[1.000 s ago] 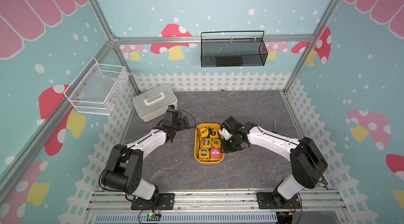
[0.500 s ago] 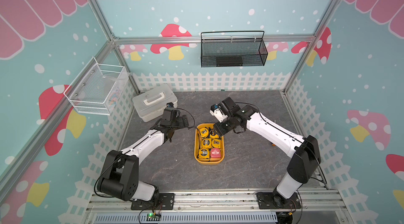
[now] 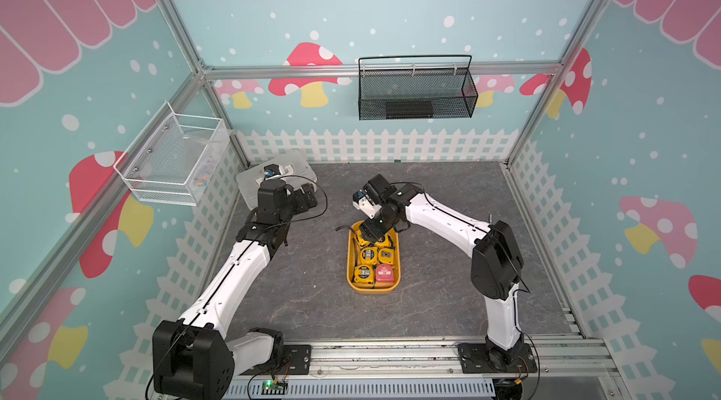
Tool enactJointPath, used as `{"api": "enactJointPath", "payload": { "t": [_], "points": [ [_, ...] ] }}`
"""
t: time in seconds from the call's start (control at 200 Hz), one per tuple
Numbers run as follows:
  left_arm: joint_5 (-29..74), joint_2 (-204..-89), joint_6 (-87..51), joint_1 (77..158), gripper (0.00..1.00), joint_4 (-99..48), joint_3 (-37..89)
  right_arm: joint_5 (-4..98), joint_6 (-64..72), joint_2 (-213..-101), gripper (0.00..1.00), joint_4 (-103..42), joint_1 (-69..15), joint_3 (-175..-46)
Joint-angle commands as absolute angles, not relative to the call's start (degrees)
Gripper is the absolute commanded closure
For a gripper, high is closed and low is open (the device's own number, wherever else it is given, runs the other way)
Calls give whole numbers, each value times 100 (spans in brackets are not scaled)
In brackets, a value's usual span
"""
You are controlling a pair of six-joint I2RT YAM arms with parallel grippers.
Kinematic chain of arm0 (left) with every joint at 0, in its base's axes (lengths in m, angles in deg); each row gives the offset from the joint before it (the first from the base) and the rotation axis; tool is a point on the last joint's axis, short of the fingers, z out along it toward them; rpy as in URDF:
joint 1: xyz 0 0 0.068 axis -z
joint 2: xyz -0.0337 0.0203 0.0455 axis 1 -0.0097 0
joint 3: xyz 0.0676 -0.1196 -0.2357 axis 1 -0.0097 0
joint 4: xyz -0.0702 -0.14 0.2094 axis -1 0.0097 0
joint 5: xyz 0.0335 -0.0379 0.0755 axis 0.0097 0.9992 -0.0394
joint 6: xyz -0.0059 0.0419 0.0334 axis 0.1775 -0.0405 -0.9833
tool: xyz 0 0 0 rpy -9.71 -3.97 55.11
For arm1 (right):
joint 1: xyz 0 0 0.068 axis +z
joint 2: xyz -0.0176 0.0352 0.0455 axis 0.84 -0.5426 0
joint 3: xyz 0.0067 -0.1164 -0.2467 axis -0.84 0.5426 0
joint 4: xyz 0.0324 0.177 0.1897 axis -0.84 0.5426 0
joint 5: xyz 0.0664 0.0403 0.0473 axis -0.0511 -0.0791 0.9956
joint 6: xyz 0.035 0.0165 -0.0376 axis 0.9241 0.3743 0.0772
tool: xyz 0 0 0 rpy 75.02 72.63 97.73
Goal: Take the tape measure out of the storage box
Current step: Pick up the tape measure from the storage box.
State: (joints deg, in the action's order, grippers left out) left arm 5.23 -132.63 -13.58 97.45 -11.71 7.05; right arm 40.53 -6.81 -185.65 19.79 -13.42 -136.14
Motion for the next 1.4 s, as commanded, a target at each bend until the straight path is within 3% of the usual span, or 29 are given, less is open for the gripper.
{"api": "enactJointPath", "payload": {
  "t": [0.0,0.896,1.396],
  "points": [
    [336,-13180,-1225,9748,1,-1077,527,3969,-825,-18855,26,2191,-1225,-13854],
    [910,-13307,-779,9748,1,-1425,189,3464,-424,-20100,24,2568,-1196,-14820],
    [1138,-13352,-737,9753,1,-1467,241,3456,-316,-20260,33,2559,-1196,-15005]
  ]
}}
